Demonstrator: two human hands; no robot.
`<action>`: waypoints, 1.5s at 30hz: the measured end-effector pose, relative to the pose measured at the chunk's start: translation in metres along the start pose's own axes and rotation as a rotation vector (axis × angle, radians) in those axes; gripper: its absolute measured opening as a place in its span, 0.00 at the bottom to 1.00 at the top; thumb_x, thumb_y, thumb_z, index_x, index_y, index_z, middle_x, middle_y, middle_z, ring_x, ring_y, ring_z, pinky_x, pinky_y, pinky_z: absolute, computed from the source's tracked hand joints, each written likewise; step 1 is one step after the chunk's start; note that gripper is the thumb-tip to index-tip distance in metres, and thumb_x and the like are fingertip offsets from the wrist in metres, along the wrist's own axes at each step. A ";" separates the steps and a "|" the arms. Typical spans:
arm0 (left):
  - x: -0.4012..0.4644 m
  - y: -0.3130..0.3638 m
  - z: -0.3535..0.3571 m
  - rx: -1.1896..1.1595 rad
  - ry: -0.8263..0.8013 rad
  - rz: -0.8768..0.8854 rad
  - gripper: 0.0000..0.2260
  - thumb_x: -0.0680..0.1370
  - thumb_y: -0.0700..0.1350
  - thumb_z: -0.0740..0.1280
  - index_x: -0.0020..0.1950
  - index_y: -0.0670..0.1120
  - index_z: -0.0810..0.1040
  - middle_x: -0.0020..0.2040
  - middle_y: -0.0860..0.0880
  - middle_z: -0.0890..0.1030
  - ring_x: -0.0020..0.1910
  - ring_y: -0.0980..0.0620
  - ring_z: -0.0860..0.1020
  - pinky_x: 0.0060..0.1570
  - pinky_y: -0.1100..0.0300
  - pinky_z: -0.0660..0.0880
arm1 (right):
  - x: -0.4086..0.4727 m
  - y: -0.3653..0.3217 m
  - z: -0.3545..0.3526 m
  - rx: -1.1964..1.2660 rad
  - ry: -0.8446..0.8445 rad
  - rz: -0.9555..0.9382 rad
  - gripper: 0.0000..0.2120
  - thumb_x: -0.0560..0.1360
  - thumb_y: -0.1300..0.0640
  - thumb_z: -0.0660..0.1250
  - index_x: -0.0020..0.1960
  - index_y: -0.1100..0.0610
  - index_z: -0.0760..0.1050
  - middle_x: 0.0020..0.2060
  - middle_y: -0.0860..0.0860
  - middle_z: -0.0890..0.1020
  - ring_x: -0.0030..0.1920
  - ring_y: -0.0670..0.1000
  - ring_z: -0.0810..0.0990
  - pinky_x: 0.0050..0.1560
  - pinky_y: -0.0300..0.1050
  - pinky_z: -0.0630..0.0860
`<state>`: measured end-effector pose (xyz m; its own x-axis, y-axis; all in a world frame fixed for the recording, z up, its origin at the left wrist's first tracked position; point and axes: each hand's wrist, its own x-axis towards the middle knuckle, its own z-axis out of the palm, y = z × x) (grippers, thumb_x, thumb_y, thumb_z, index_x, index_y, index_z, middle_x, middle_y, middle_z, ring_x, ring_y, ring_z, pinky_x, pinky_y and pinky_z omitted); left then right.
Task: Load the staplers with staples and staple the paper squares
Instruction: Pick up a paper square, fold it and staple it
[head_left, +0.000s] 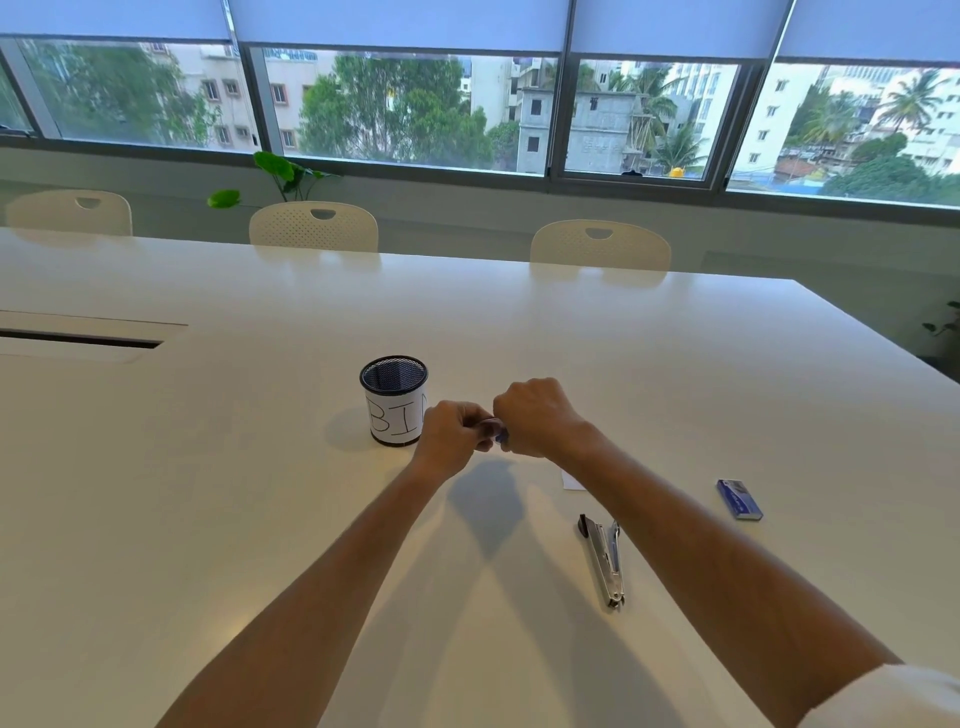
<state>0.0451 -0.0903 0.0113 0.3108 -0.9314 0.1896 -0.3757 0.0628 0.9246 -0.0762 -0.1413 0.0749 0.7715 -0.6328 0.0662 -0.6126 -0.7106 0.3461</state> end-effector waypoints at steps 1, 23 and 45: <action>0.000 -0.001 0.000 0.008 0.001 -0.001 0.07 0.72 0.39 0.72 0.34 0.47 0.83 0.30 0.50 0.83 0.29 0.54 0.80 0.38 0.60 0.80 | -0.001 0.001 0.001 0.022 -0.002 -0.002 0.11 0.74 0.48 0.69 0.50 0.54 0.79 0.43 0.51 0.83 0.44 0.54 0.82 0.38 0.43 0.68; -0.017 -0.016 -0.003 -0.149 0.168 -0.249 0.03 0.73 0.37 0.71 0.42 0.43 0.84 0.38 0.44 0.84 0.31 0.52 0.82 0.37 0.60 0.81 | -0.047 -0.019 -0.009 0.439 0.014 0.335 0.14 0.72 0.45 0.71 0.41 0.54 0.70 0.35 0.51 0.73 0.38 0.54 0.75 0.37 0.43 0.68; -0.042 -0.015 -0.001 -0.219 0.183 -0.268 0.04 0.75 0.36 0.69 0.41 0.42 0.82 0.40 0.41 0.83 0.33 0.46 0.83 0.42 0.52 0.82 | -0.069 -0.081 0.013 0.493 -0.283 0.434 0.22 0.72 0.50 0.72 0.62 0.57 0.73 0.54 0.55 0.77 0.57 0.56 0.77 0.42 0.48 0.73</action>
<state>0.0389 -0.0521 -0.0103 0.5304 -0.8472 -0.0306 -0.0715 -0.0807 0.9942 -0.0824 -0.0440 0.0301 0.4075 -0.8979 -0.1665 -0.9120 -0.3909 -0.1241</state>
